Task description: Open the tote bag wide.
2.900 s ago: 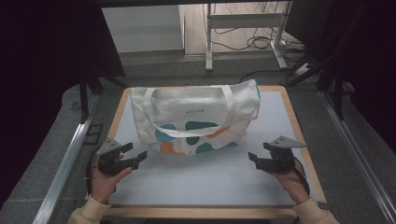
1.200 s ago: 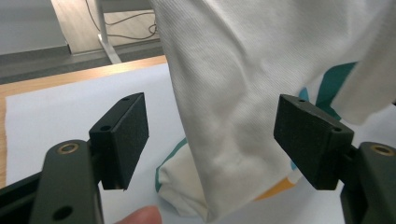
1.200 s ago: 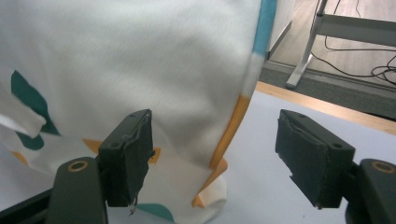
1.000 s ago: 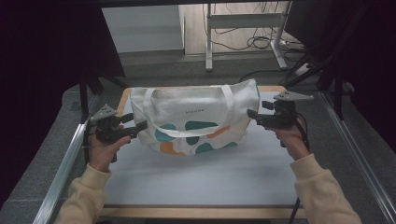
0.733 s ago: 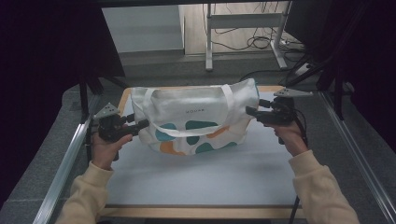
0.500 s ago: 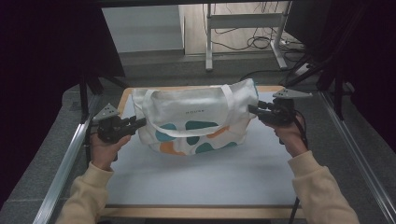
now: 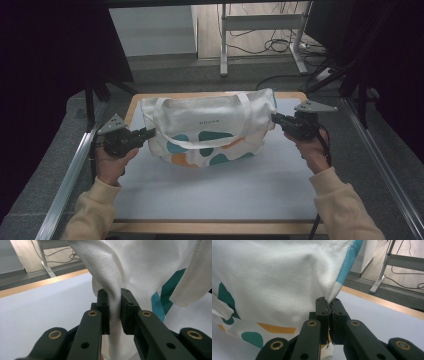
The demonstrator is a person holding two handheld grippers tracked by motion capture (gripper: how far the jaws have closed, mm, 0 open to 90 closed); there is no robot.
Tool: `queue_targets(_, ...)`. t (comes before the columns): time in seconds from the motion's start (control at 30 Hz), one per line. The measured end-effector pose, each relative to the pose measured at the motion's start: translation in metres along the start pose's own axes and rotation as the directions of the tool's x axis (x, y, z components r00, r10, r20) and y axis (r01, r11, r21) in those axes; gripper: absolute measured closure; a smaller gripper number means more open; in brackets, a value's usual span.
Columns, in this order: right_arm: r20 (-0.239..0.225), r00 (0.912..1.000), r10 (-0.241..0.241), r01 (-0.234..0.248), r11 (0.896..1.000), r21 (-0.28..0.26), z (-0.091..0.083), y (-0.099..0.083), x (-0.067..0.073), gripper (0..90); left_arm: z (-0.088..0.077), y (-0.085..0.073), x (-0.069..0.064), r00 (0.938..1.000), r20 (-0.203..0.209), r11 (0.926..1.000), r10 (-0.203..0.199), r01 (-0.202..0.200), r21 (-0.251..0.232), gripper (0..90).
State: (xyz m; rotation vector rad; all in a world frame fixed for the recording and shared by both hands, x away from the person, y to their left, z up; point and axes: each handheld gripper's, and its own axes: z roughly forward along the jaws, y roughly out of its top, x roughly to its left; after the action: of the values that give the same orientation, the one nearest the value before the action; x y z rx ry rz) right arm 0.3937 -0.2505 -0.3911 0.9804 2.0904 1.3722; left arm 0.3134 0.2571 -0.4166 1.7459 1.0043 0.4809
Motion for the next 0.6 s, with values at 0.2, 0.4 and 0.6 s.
queue_targets(0.2, 0.008, 0.9996, -0.028, 0.028, 1.0, 0.004, -0.004, -0.006, 0.005, 86.2, -0.003, -0.005, -0.003, 1.0, 0.0, 1.0, 0.008, -0.008, -0.005, 80.4)
queue_targets(0.4, 0.004, 0.9993, -0.037, 0.037, 0.999, 0.034, -0.001, -0.015, 0.007, 86.4, -0.001, -0.013, -0.009, 0.9996, -0.007, 0.9995, 0.029, -0.029, 0.011, 80.8)
queue_targets(0.6, -0.007, 0.9987, -0.051, 0.051, 0.996, 0.068, 0.004, -0.029, 0.012, 86.4, 0.003, -0.022, -0.013, 0.9989, -0.006, 0.9978, 0.046, -0.046, 0.048, 81.8)
